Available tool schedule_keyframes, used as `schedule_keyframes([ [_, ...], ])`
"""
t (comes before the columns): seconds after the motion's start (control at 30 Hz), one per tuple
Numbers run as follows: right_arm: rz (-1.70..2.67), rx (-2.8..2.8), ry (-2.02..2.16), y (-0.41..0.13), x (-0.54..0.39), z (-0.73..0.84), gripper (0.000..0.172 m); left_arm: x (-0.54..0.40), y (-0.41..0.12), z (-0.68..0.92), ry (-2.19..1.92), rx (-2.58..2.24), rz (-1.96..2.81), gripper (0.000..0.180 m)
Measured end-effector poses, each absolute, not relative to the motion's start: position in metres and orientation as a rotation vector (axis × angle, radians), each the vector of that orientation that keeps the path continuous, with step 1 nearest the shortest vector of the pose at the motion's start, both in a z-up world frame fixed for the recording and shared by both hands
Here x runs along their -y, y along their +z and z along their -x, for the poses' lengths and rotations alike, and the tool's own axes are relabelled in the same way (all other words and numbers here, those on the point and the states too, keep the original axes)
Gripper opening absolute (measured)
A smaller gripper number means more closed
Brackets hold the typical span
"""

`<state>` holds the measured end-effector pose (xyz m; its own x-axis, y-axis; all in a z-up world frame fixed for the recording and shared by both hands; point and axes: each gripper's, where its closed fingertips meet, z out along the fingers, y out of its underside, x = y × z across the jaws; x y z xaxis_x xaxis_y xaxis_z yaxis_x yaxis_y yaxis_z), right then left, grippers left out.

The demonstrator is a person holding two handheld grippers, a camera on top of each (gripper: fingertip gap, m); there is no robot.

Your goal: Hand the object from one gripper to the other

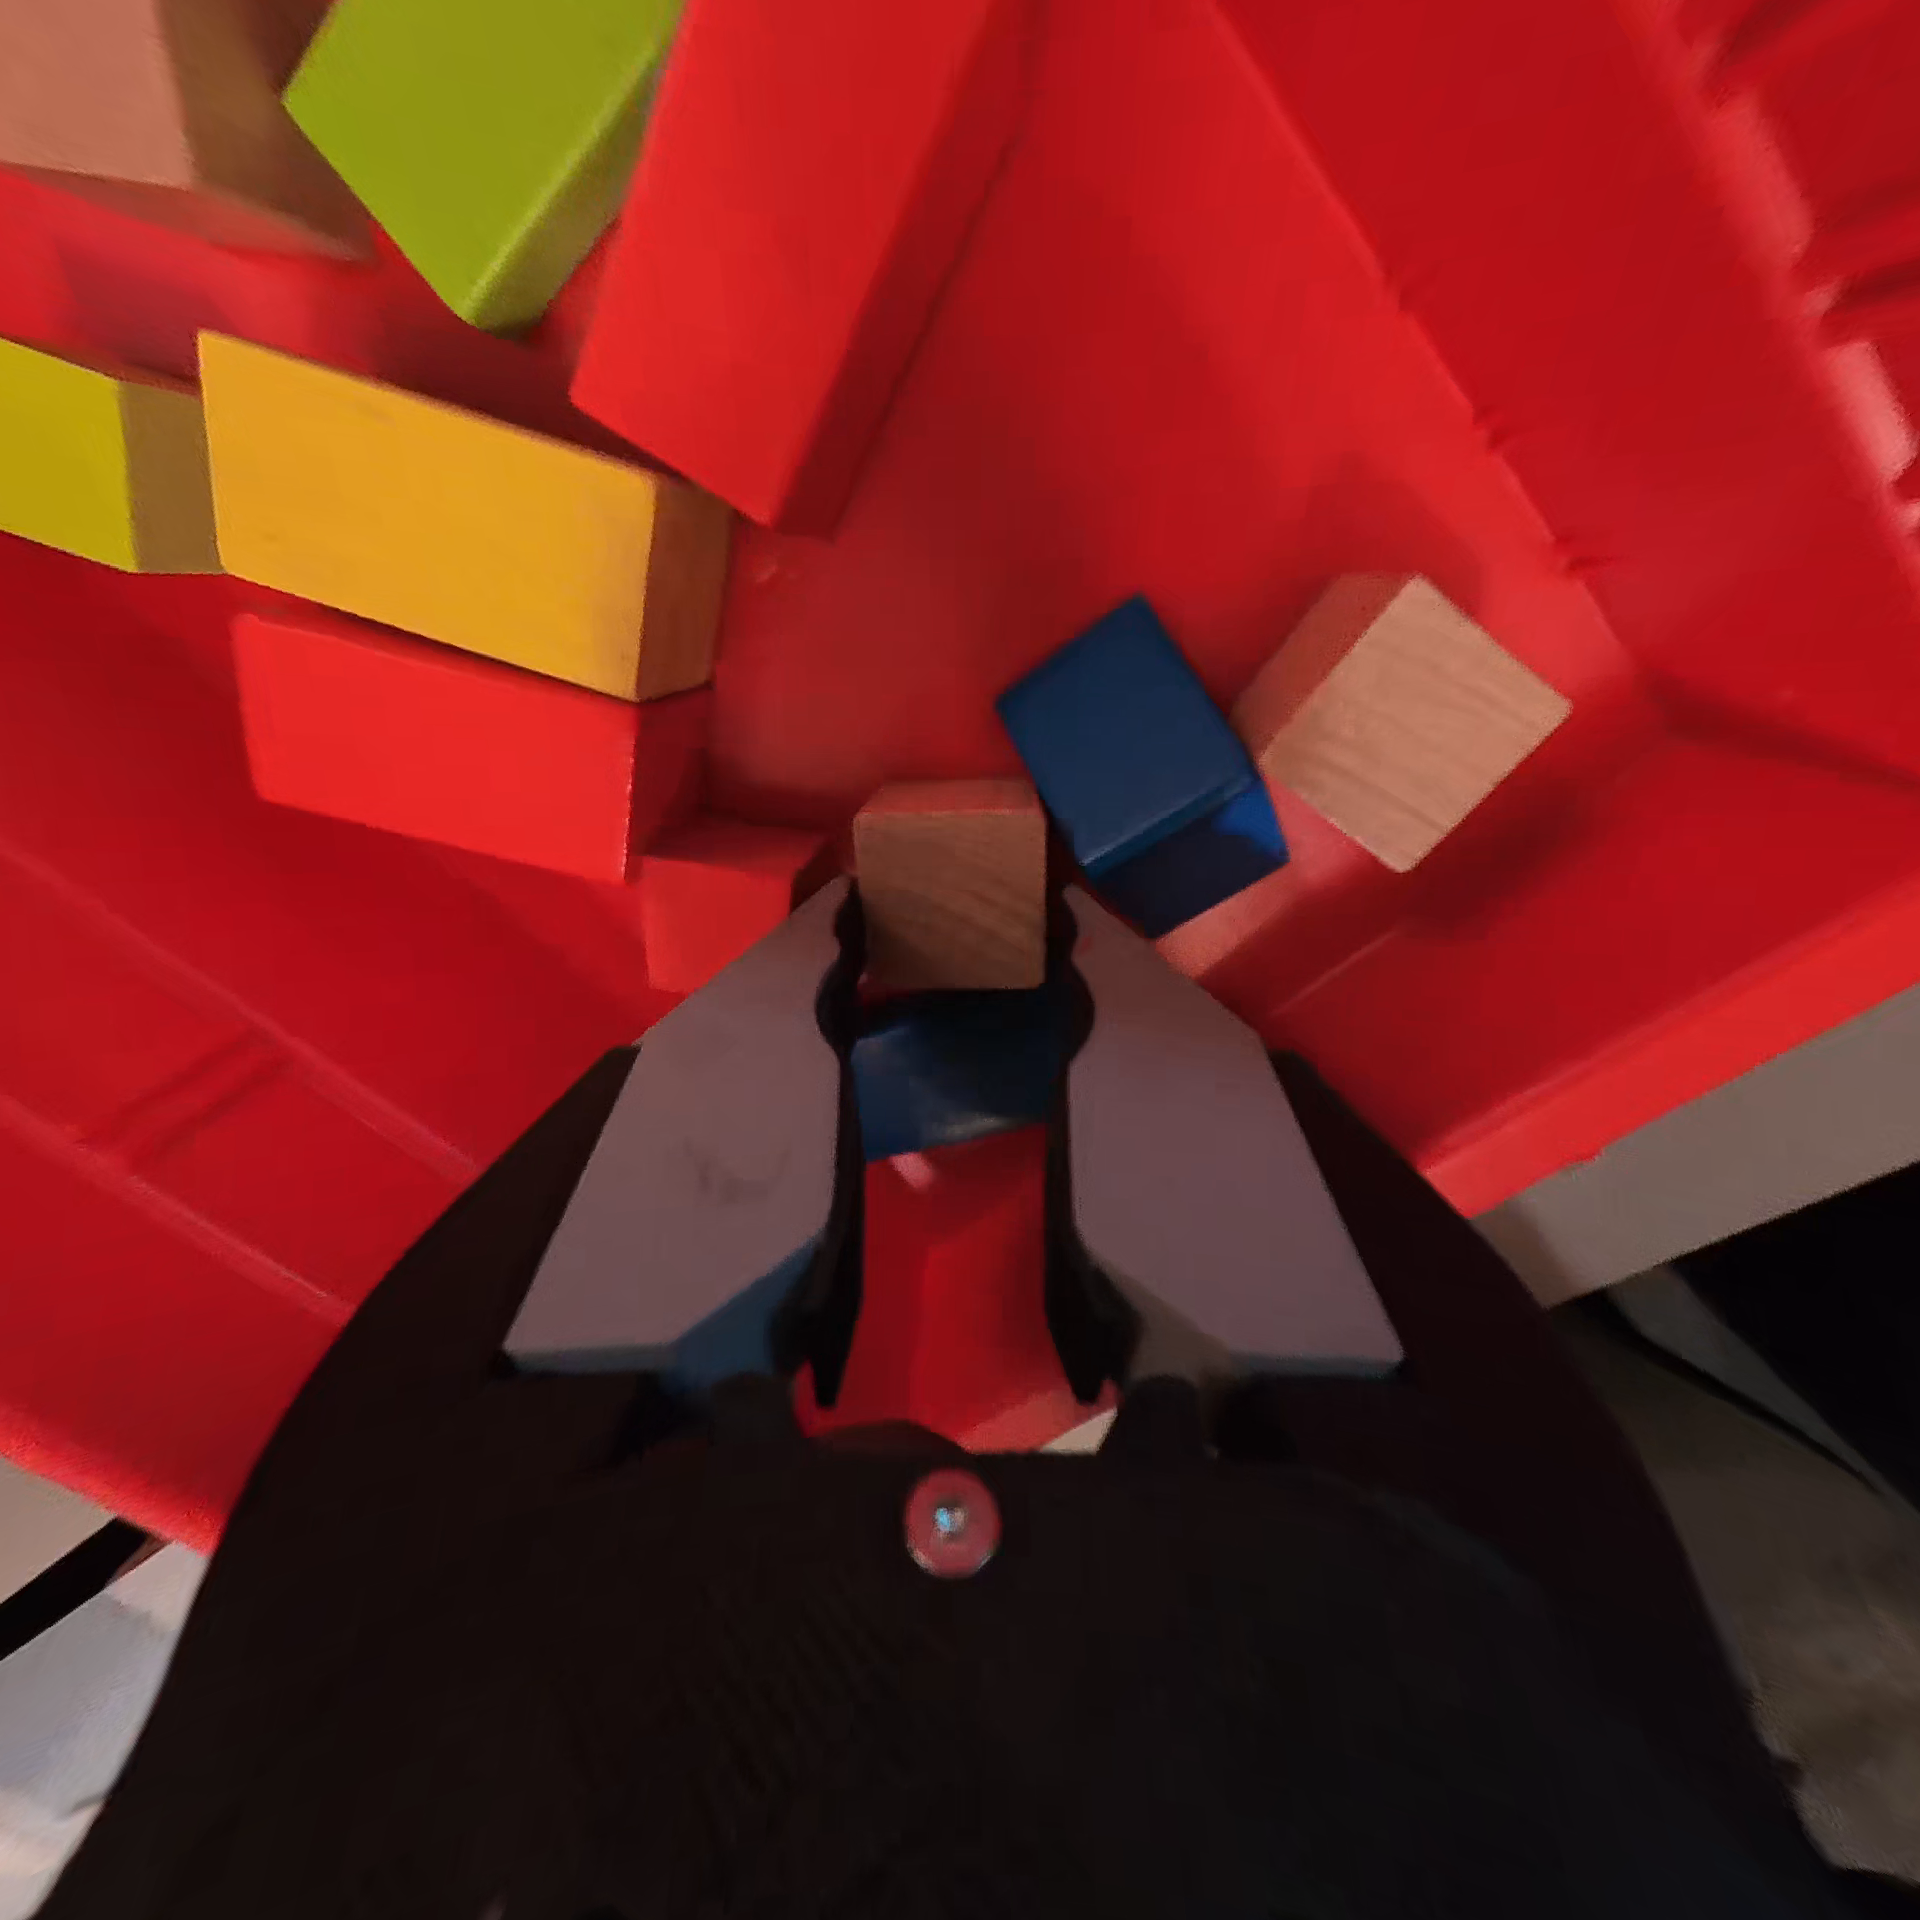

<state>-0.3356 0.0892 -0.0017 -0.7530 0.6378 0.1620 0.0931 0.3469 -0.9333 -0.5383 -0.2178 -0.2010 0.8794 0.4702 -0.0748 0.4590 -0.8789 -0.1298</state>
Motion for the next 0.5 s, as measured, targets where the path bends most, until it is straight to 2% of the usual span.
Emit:
schedule_keyframes([
  [0.17,0.645,2.132,1.462,-0.006,-0.088,0.336,0.058,0.216,-0.192,0.542,0.197,0.712,2.876,0.031],
  [0.3,0.734,2.163,1.549,-0.013,-0.088,0.343,0.058,0.224,-0.151,0.560,0.655,0.650,2.784,0.030],
  [0.4,0.800,2.185,1.772,-0.008,-0.075,0.342,0.055,0.182,-0.103,0.543,0.901,0.378,2.531,0.030],
  [0.5,0.823,2.253,2.004,-0.006,-0.056,0.335,0.054,0.106,-0.061,0.478,0.907,-0.070,2.171,0.030],
])
